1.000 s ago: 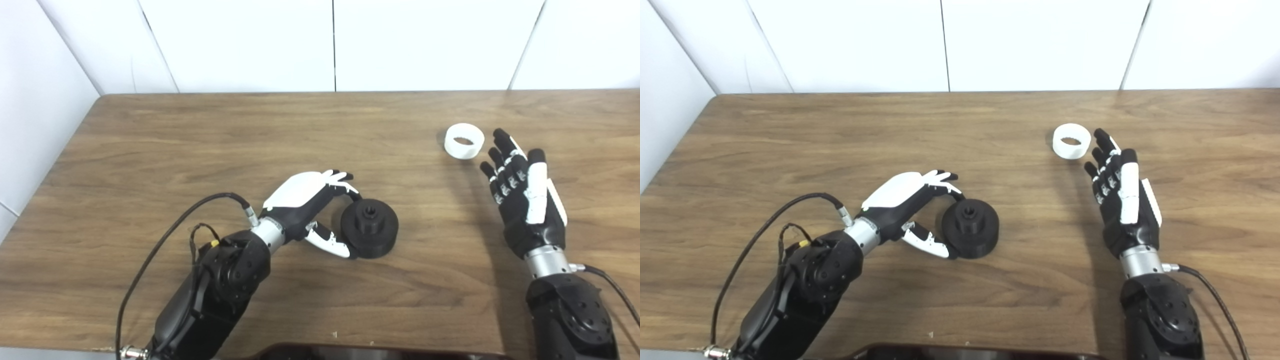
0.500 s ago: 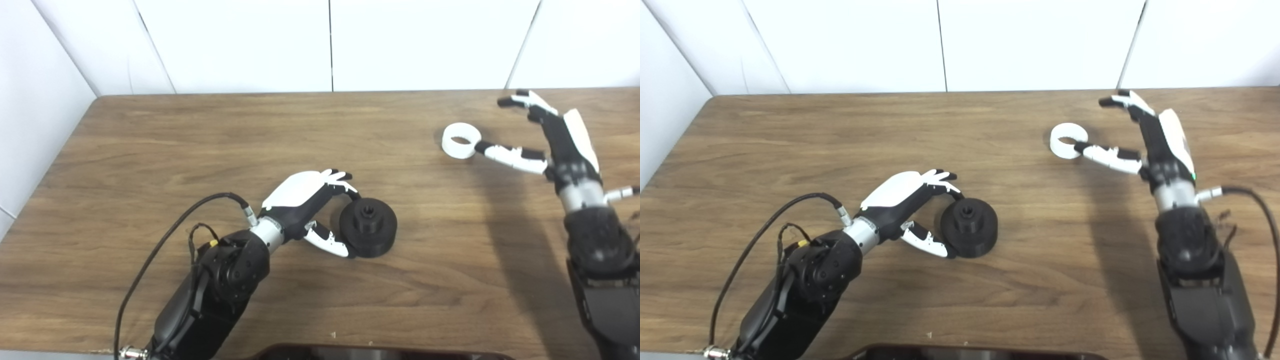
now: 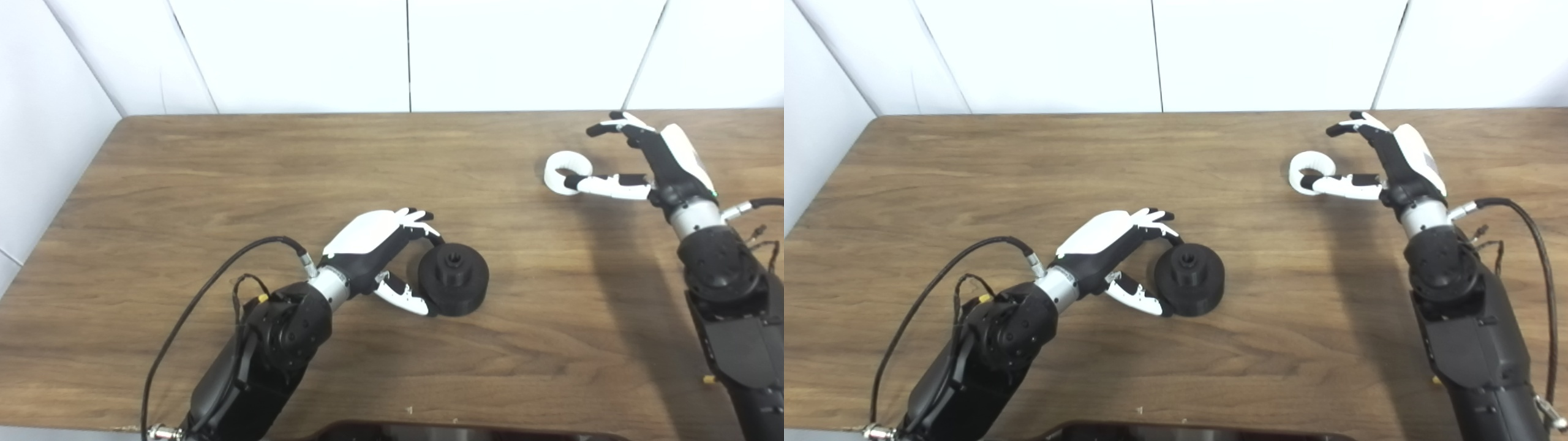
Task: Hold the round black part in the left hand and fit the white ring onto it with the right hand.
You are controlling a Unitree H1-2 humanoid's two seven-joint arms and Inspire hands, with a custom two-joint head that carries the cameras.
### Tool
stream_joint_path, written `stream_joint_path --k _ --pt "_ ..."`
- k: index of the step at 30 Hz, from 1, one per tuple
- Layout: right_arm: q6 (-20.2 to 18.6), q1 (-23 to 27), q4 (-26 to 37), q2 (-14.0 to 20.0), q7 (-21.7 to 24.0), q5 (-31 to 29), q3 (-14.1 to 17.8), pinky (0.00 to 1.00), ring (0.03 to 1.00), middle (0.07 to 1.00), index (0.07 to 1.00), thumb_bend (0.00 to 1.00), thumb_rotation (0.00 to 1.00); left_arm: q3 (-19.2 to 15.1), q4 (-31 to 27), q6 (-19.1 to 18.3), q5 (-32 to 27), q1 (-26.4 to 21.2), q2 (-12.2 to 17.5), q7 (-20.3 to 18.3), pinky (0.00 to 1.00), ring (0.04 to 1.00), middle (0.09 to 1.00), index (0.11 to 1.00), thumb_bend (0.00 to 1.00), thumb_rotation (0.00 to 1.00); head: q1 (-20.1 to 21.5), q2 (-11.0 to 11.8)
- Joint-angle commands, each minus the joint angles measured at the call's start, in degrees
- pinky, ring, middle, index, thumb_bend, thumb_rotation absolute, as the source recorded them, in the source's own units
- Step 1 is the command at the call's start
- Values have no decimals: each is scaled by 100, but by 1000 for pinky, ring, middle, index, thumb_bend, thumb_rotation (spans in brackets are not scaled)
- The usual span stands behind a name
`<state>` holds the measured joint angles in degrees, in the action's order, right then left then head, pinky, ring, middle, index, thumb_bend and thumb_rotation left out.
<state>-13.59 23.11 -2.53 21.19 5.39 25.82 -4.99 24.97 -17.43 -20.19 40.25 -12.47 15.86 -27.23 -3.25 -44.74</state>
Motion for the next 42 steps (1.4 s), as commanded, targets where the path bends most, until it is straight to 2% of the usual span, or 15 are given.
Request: stream_joint_path --k 1,10,37,42 --pt "53 373 19 128 35 45 -18 904 976 937 742 897 386 54 79 -2 -149 5 -25 -161 828 1000 972 732 804 219 -6 0" --pt "183 584 -459 155 54 79 -127 896 979 932 733 921 372 61 98 23 -123 -1 -24 -134 823 1000 968 725 817 217 -1 12" --pt "403 878 -1194 262 58 -112 -136 911 985 931 758 918 365 49 76 55 -141 45 -35 -108 831 1000 968 725 817 222 9 54" --pt "594 949 -1404 256 -9 -140 -132 915 972 915 771 919 362 55 87 70 -109 47 -20 -98 827 1000 967 726 816 230 -7 74"
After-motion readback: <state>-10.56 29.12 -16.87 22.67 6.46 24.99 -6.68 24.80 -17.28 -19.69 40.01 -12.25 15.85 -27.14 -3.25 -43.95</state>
